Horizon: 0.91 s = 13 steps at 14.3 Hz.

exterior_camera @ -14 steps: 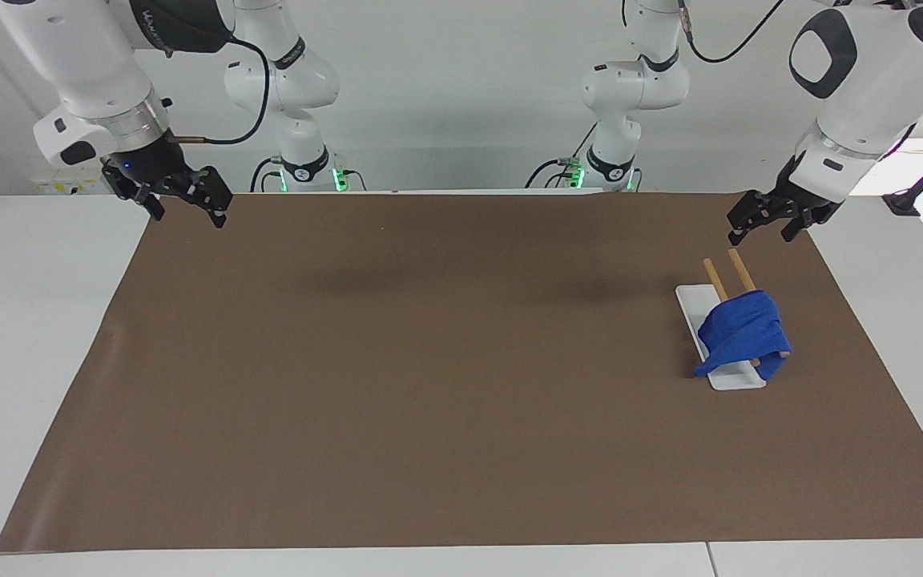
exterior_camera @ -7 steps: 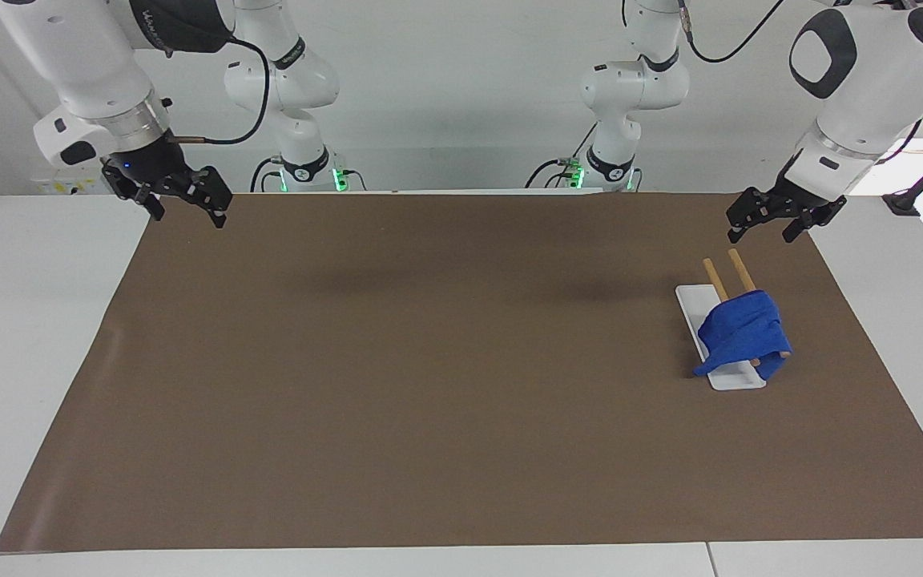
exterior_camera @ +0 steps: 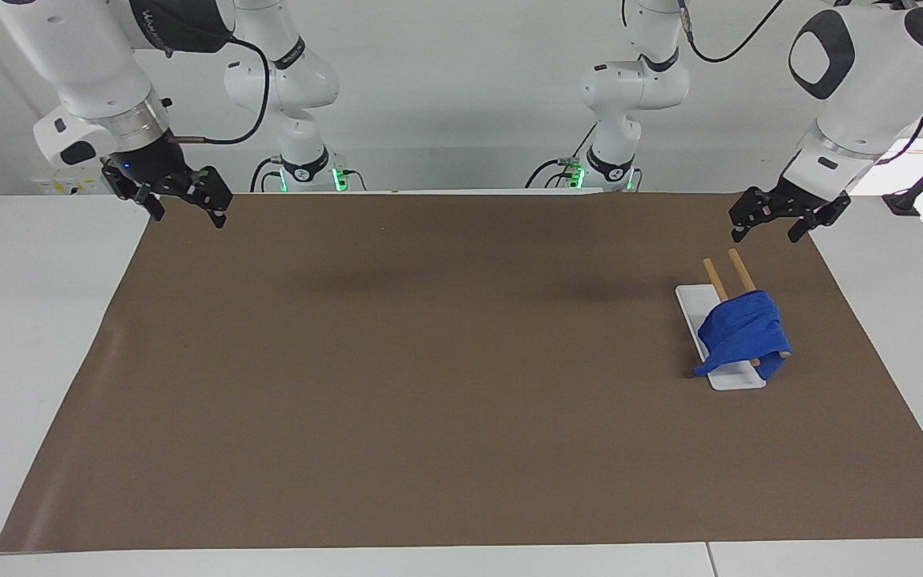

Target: Right arm passes towel to left arm to hang

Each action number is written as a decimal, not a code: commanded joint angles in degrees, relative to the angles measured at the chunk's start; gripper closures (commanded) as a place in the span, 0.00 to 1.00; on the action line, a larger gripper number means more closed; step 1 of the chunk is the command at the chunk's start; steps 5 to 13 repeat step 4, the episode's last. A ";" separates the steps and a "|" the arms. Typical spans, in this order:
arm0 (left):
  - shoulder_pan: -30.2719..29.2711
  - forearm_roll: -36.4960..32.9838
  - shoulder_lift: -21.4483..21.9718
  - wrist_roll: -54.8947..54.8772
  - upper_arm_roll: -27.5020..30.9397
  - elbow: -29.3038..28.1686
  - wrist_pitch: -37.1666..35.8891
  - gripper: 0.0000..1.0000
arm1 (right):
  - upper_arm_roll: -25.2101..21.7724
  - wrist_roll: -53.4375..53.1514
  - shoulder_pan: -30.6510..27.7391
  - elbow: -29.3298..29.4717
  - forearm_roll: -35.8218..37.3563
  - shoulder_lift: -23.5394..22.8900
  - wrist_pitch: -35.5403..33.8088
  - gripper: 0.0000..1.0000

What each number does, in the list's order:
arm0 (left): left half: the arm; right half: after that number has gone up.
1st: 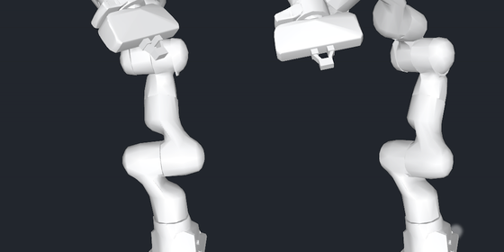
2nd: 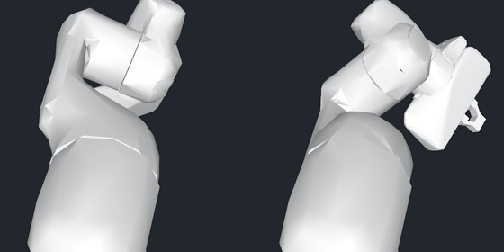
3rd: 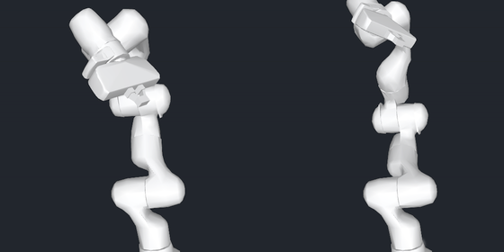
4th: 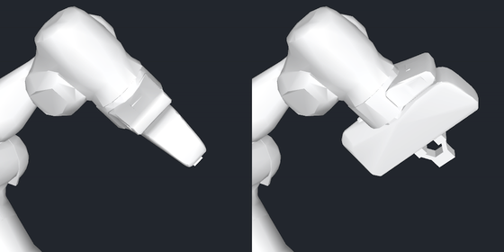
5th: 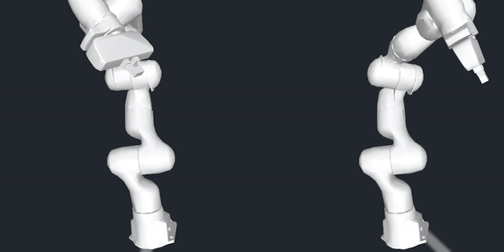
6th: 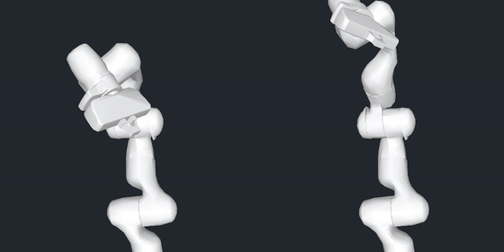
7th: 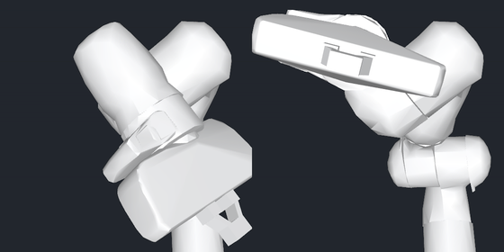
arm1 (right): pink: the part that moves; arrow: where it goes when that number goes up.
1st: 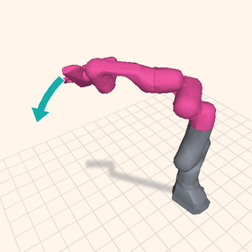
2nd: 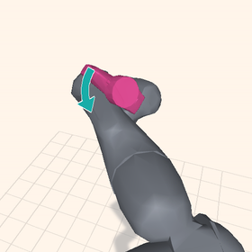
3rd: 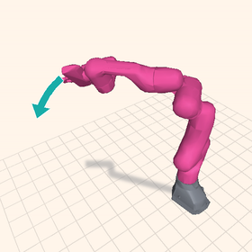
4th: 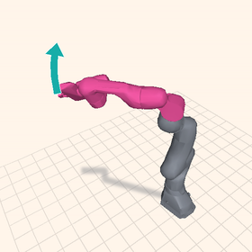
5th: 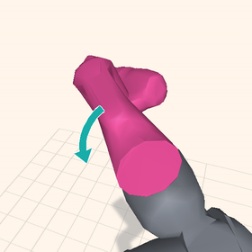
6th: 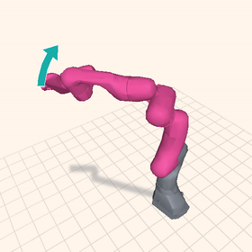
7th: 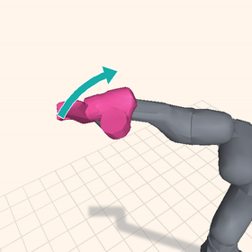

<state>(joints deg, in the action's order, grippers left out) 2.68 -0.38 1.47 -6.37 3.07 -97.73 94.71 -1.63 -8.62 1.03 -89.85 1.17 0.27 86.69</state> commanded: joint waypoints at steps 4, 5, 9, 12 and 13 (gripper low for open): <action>1.45 -1.20 1.87 0.04 0.53 -2.11 0.30 0.00 | 0.05 0.44 -0.32 0.38 -1.08 0.08 -0.30 0.00; 1.45 -1.20 1.87 0.04 0.53 -2.11 0.30 0.00 | 0.05 0.44 -0.32 0.38 -1.08 0.08 -0.30 0.00; 1.45 -1.20 1.87 0.04 0.53 -2.11 0.30 0.00 | 0.05 0.44 -0.32 0.38 -1.08 0.08 -0.30 0.00; 1.45 -1.20 1.87 0.04 0.53 -2.11 0.30 0.00 | 0.05 0.44 -0.32 0.38 -1.08 0.08 -0.30 0.00; 1.45 -1.20 1.87 0.04 0.53 -2.11 0.30 0.00 | 0.05 0.44 -0.32 0.38 -1.08 0.08 -0.30 0.00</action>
